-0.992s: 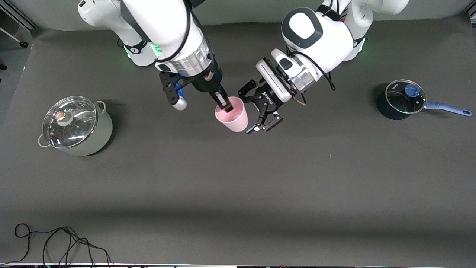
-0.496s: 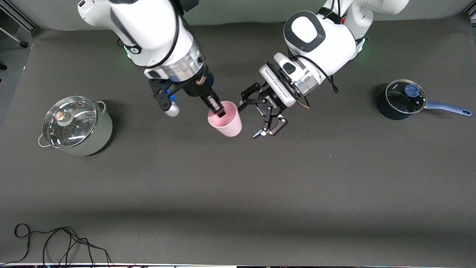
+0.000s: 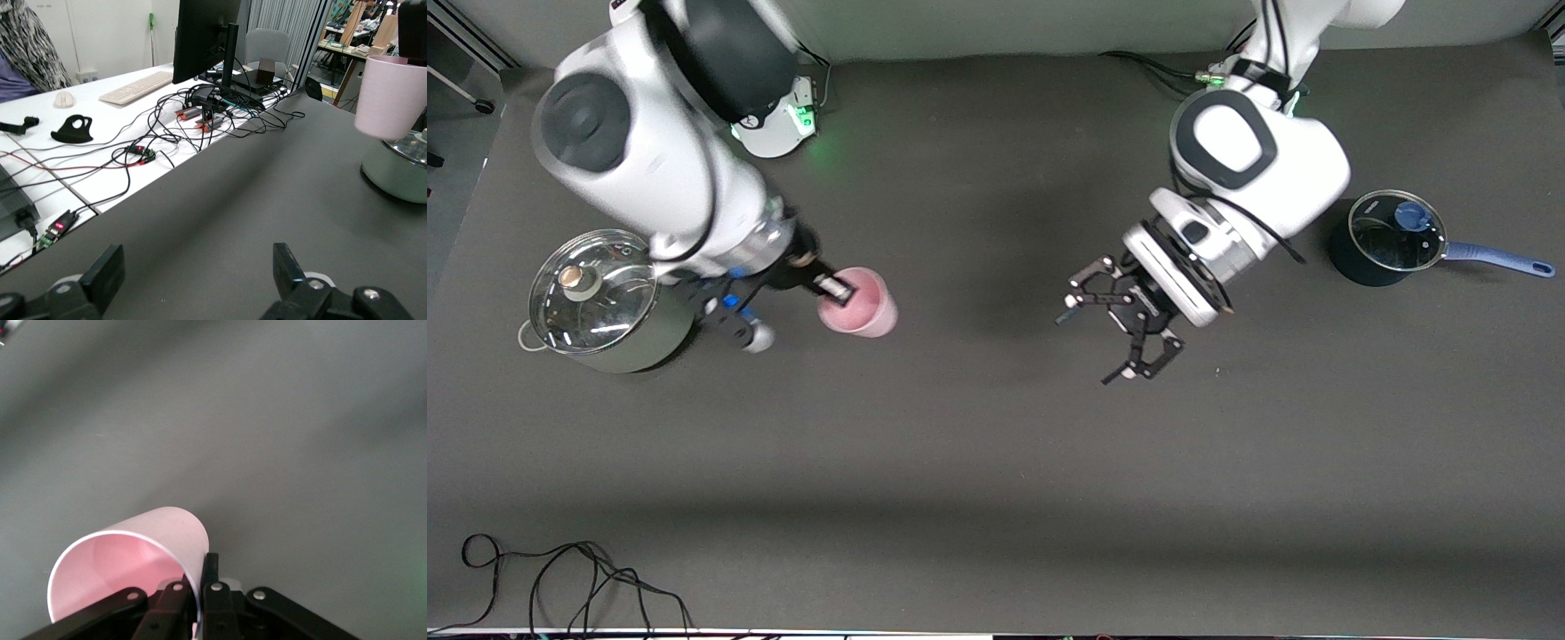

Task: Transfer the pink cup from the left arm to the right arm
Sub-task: 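Carry the cup toward the steel pot while the left gripper withdraws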

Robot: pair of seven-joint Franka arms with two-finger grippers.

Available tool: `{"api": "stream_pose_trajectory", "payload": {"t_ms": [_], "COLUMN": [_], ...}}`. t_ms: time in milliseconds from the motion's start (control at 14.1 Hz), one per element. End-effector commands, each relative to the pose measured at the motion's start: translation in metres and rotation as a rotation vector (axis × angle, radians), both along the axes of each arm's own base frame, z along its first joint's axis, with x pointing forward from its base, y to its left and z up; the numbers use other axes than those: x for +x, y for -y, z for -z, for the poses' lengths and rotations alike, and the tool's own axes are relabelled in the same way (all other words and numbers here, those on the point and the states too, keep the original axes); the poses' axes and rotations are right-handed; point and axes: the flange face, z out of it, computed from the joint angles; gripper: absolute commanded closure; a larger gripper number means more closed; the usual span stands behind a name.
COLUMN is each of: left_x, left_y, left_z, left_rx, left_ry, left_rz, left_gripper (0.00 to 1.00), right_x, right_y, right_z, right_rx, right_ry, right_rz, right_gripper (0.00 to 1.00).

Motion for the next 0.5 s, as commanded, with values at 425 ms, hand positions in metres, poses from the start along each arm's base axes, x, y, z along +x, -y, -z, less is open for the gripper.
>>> {"api": "stream_pose_trajectory", "payload": {"t_ms": [425], "left_x": [0.02], "left_y": [-0.117], "left_z": [-0.004], "left_rx": [0.074], "left_ry": [-0.419], "left_rz": [0.242], "left_gripper": [0.01], "right_x": [0.018], "right_y": [0.178], "right_z": [0.094], "right_rx": [-0.01], "right_ry": [-0.124], "right_rz": [-0.243], "right_gripper": [1.0]}}
